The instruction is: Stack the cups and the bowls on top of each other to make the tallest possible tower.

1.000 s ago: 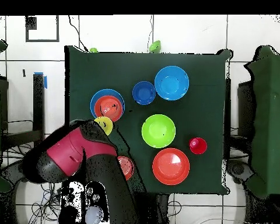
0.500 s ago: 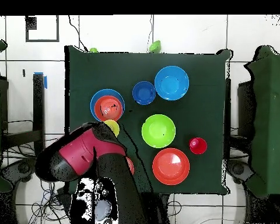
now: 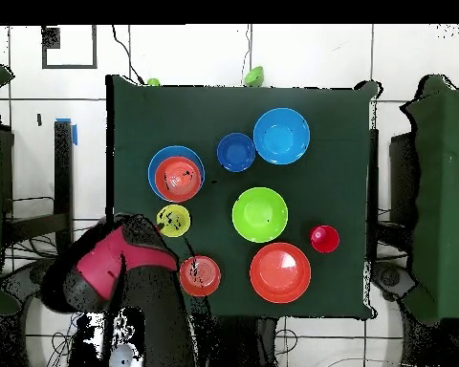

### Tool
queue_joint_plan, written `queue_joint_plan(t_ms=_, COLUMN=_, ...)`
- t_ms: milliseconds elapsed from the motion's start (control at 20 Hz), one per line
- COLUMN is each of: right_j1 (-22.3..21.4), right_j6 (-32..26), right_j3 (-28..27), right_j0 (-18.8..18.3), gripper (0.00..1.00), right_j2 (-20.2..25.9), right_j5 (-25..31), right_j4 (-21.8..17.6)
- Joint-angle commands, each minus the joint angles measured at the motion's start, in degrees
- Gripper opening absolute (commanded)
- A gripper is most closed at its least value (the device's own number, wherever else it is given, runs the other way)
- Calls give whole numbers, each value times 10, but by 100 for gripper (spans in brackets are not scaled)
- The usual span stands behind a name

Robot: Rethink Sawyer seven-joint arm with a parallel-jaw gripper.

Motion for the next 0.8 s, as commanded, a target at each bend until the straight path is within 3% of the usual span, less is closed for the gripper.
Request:
queue_joint_plan(t_ms=50, right_j1=0, right_j6=116, right_j3=-42, right_j0=61, gripper=0, right_j2=-45, right_j5=65, right_j4=-44)
queue_joint_plan(t_ms=450, right_j1=-6, right_j6=116, right_j3=-79, right_j0=124, gripper=0, right_j2=-90, right_j5=110, right_j4=-20)
queue_joint_plan(t_ms=800, right_j1=1, right_j6=154, right_j3=-109, right_j0=167, gripper=0, right_j2=-139, right_j5=60, right_j4=-51)
